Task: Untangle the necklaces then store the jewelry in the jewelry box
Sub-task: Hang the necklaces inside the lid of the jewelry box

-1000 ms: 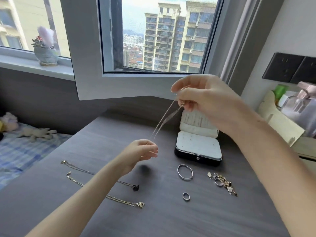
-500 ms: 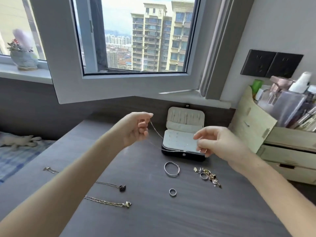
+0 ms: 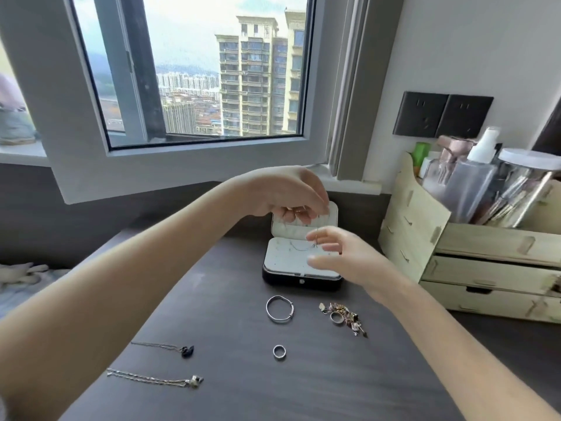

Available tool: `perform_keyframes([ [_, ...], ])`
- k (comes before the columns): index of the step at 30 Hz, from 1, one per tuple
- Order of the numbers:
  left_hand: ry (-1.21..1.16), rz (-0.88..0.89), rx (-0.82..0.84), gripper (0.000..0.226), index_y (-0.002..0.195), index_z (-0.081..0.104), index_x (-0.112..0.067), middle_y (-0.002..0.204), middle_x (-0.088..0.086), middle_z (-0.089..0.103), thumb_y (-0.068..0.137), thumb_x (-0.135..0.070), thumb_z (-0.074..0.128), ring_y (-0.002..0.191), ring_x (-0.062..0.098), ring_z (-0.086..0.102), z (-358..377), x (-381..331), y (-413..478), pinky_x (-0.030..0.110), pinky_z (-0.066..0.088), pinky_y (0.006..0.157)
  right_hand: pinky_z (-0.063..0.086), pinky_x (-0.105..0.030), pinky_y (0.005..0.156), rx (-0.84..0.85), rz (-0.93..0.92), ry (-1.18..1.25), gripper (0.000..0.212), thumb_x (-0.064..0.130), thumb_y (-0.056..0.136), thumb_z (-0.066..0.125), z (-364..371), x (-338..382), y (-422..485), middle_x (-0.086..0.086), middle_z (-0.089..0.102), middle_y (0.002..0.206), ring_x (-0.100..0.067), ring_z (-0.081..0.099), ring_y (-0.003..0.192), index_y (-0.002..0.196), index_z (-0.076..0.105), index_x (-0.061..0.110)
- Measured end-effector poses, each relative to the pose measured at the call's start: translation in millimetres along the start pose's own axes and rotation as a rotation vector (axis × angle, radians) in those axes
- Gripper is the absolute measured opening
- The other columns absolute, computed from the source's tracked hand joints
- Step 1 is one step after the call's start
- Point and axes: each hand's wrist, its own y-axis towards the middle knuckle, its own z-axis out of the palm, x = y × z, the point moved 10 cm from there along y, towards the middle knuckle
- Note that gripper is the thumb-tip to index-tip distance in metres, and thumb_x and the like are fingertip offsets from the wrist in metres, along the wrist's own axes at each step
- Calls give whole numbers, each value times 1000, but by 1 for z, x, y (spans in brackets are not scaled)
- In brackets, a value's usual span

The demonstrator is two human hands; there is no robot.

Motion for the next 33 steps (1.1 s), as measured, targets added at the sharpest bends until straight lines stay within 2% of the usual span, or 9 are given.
perform_keyframes([
  [3,66,35,0,13,93,63,-16,74,-1,65,93,-28,57,67,10,60,-1,-7,7,21,39,58,40,-19,83,0,-43,136,23,19,80,71,-8,21,13,8,60,113,-10,50,115,102,65,23],
  [6,132,63,-71,28,93,65,-13,74,-4,64,96,-35,48,62,8,56,-11,-13,15,20,38,56,39,-20,81,-1,-70,238,6,12,82,68,-14,40,25,9,65,89,-6,58,93,87,67,15],
  [10,253,151,-223,29,94,63,-12,71,-2,64,99,-31,42,58,7,59,-33,-22,25,11,37,45,47,-36,97,122,-58,331,3,9,85,63,-12,52,41,-8,68,84,-21,66,87,86,66,11],
  [13,360,220,-280,22,105,60,-14,73,-8,59,99,-24,41,59,5,54,-46,-27,32,11,39,45,51,-42,94,180,-46,372,9,11,88,62,-11,59,56,-9,64,69,-21,63,69,80,63,6],
  [18,167,251,-311,17,107,54,-18,76,-4,57,100,-25,39,44,1,53,-70,-15,45,15,44,46,53,-37,82,195,-72,400,21,24,90,59,-17,74,82,-5,58,62,-17,59,59,89,60,3],
  [20,94,280,-300,21,109,53,-12,77,0,58,101,-24,38,50,1,57,-74,-12,51,18,49,50,54,-34,78,179,-114,370,24,26,92,57,-24,81,91,-5,58,64,-16,59,61,90,60,2],
  [25,-137,300,-257,34,108,55,-8,90,7,63,102,-32,32,87,23,64,-78,11,76,39,55,84,57,-29,70,119,-195,216,33,37,84,62,-42,94,114,-2,59,64,-13,58,59,84,64,4],
  [28,-191,271,-315,33,107,57,-8,94,10,64,102,-32,34,85,19,63,-78,33,93,34,53,83,58,-30,69,8,-206,89,31,35,85,64,-59,93,133,0,61,61,-12,59,58,83,65,4],
  [33,91,150,-473,16,94,64,-18,94,1,67,89,-11,51,85,19,62,-64,86,124,29,48,76,56,-32,67,-63,-187,116,23,22,93,58,-76,85,157,-2,59,58,-14,59,55,76,62,7],
])
